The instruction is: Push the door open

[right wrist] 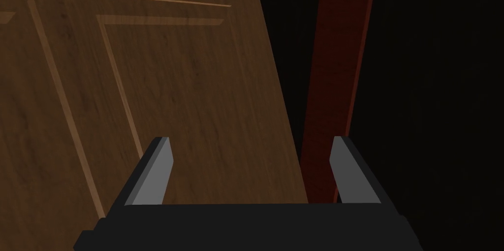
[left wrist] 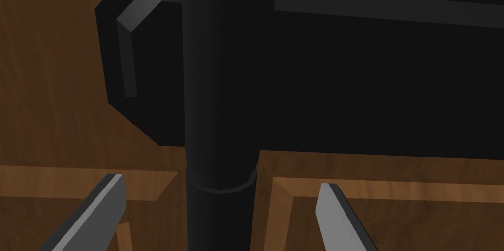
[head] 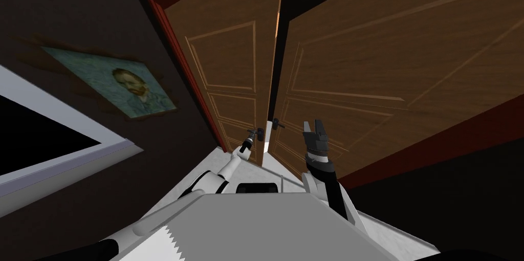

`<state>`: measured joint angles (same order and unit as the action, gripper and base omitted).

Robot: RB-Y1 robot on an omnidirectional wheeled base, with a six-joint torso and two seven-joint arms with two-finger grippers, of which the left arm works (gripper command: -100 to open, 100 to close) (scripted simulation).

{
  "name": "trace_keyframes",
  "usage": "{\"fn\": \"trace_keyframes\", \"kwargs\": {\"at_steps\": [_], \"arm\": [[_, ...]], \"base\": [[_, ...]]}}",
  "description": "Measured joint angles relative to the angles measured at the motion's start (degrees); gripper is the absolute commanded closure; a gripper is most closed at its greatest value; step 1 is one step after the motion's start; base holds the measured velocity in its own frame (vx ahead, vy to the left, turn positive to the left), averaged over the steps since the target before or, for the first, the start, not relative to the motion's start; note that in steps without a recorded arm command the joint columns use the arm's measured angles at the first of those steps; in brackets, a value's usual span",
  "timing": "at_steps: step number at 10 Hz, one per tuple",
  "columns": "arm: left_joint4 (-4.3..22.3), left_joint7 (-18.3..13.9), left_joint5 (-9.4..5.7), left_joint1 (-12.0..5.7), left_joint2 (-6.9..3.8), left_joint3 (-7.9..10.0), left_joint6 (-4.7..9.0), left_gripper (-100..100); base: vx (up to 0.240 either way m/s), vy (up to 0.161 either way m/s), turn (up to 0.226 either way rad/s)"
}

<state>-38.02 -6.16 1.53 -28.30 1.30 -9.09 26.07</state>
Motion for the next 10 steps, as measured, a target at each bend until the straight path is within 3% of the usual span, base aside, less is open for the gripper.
{"fn": "trace_keyframes", "kwargs": {"at_steps": [6,8,9,10], "arm": [[0.00,-0.04,-0.01,0.06,-0.09,-0.01,-0.18,100],[-3.16,0.68,-0.04,1.95,-0.85,1.18,-1.78,100],[-1.45,1.06,-0.21,0.98,-0.78,1.86,-1.23,100],[-1.94,1.31,-0.23,1.49,-1.06,2.27,-1.02,100]], "base": [[-0.008,0.005,-0.023],[-0.001,0.017,-0.085],[0.003,0.003,-0.069],[0.004,0.003,-0.017]]}}
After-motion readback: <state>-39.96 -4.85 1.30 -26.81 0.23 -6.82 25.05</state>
